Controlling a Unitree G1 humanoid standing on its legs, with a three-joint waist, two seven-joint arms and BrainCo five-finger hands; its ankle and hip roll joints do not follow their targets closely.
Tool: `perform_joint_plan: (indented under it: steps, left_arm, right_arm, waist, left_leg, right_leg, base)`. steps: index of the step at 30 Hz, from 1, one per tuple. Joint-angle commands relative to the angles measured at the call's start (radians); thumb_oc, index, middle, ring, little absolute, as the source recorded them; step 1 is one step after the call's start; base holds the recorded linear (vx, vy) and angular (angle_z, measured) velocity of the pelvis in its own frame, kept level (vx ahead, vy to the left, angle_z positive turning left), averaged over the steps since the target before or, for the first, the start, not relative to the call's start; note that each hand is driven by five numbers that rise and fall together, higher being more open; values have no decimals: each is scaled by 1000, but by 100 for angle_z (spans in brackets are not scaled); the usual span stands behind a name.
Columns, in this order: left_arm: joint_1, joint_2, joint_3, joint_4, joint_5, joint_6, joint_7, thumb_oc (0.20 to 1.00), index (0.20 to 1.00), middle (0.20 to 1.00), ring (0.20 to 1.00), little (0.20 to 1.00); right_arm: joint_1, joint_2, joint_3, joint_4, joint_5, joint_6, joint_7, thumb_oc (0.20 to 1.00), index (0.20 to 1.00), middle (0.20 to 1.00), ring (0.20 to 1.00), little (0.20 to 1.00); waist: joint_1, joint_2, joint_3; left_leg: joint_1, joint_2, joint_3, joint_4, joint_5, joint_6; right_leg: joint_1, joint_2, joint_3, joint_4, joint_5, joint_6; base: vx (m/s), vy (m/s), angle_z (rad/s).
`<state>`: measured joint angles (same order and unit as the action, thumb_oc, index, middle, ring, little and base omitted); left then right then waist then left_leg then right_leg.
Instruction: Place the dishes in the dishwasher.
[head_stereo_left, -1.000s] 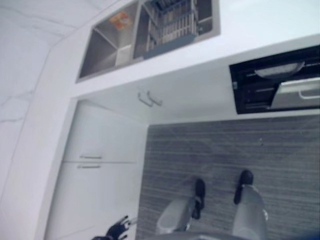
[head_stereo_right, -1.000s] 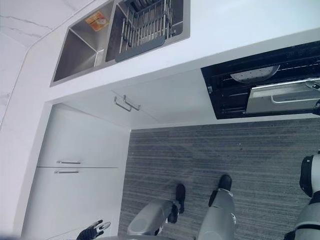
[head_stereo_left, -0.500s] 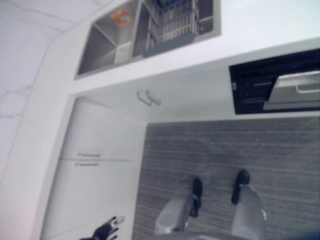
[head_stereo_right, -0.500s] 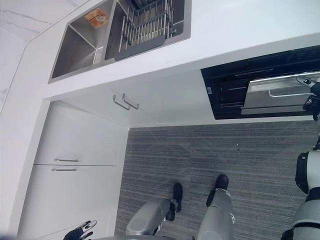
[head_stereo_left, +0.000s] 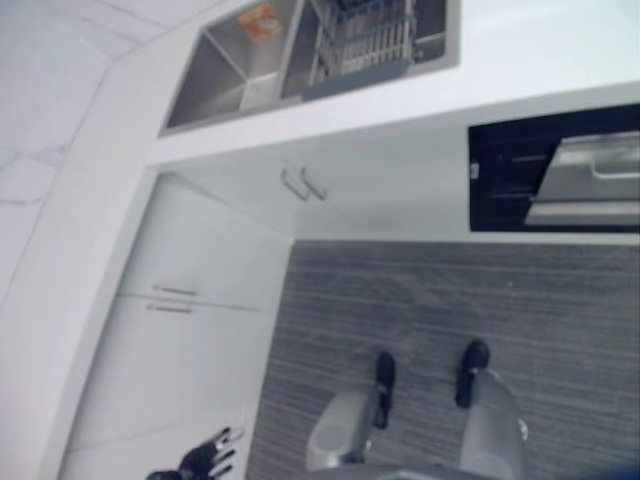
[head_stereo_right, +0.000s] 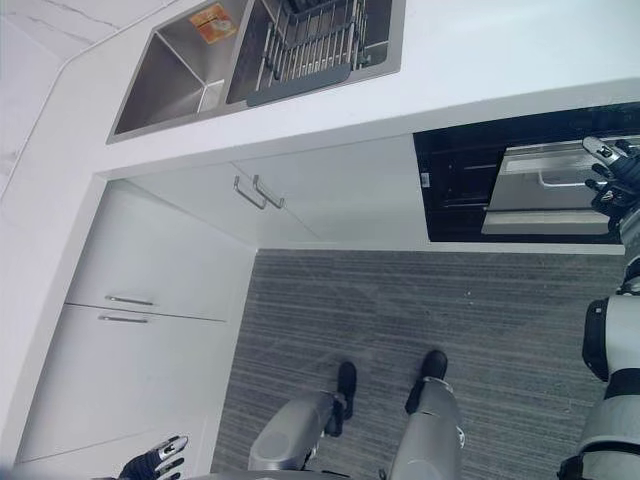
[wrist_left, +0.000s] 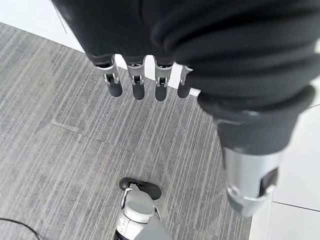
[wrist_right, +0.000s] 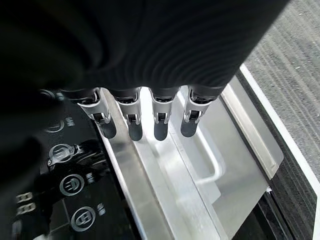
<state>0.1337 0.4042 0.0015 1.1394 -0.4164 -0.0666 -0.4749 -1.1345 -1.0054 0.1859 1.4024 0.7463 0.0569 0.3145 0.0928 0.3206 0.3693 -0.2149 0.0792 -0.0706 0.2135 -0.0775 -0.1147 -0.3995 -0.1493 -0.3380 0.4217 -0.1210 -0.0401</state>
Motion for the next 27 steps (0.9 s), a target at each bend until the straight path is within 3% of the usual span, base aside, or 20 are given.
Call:
perform_joint_plan:
  steps: [1, 6, 13, 16, 18, 20, 22, 26, 27]
  left_arm:
    - [-13, 92, -18, 11, -37, -14, -14, 1000, 1000, 1000, 1000, 1000]
    - [-34, 102, -30, 4, -114, -30, -37, 1000, 1000, 1000, 1000, 1000]
    - [-53, 82, -41, -11, -186, -70, -59, 1000, 1000, 1000, 1000, 1000]
    - [-60, 49, -76, -80, -191, -18, 16, 1000, 1000, 1000, 1000, 1000]
    - [-85, -12, -101, -137, -158, 39, 150, 1000, 1000, 1000, 1000, 1000]
    - [-98, -33, -101, -126, -156, 39, 186, 1000, 1000, 1000, 1000, 1000]
    - [-125, -68, -98, -72, -137, 19, 234, 1000, 1000, 1000, 1000, 1000]
    - [-150, -90, -92, -6, -104, 6, 251, 1000, 1000, 1000, 1000, 1000]
    - [-152, -92, -75, 52, -75, -41, 224, 1000, 1000, 1000, 1000, 1000]
  right_arm:
    - [-89, 34, -11, -183, 21, -159, 97, 1000, 1000, 1000, 1000, 1000]
    - [174, 76, -56, -298, -67, -152, 135, 1000, 1000, 1000, 1000, 1000]
    - [456, 175, -138, -368, -88, -130, 84, 1000, 1000, 1000, 1000, 1000]
    - [572, 227, -177, -352, -71, -130, 57, 1000, 1000, 1000, 1000, 1000]
    - [641, 274, -194, -371, -73, -80, 19, 1000, 1000, 1000, 1000, 1000]
    - [699, 300, -211, -369, -83, -73, 37, 1000, 1000, 1000, 1000, 1000]
    - [824, 406, -218, -326, -99, -120, 52, 1000, 1000, 1000, 1000, 1000]
    - [914, 517, -186, -234, -187, -167, 62, 1000, 1000, 1000, 1000, 1000]
    - [942, 560, -162, -195, -209, -193, 66, 1000, 1000, 1000, 1000, 1000]
  waist:
    - [56, -57, -67]
    - [14, -111, -40]
    - [-27, -174, -30]
    - [-29, -202, -53]
    - [-29, -252, -90]
    - [-37, -276, -110]
    - [-54, -312, -159]
    - [-64, -333, -216]
    - [-62, -339, -231]
  left_leg:
    - [-70, 31, 40, 86, 53, 15]
    - [-64, 42, 81, 86, 28, 24]
    - [-42, 25, 131, 86, 5, 38]
    - [-28, 12, 151, 86, -5, 47]
    - [-15, 8, 159, 86, -23, 52]
    - [-7, 11, 164, 86, -33, 52]
    - [17, 20, 183, 86, -53, 56]
    - [58, 17, 199, 86, -77, 69]
    - [74, 14, 200, 86, -86, 75]
  right_leg:
    - [111, 32, 57, -122, -2, 22]
    - [127, 41, 72, -122, 10, 26]
    - [152, 21, 113, -122, 18, 49]
    - [165, 7, 122, -122, 29, 71]
    - [173, 1, 134, -122, 35, 84]
    - [175, 1, 140, -122, 39, 92]
    - [189, 0, 145, -122, 43, 108]
    - [229, 2, 144, -122, 32, 111]
    - [247, 0, 139, -122, 25, 111]
  base:
    - [-83, -7, 2]
    - [-102, 56, 1]
    - [-105, 169, -11]
    - [-38, 206, -9]
    - [-2, 103, -9]
    - [-7, 75, 0]
    - [17, 117, 2]
    - [42, 129, -2]
    - [-3, 137, -2]
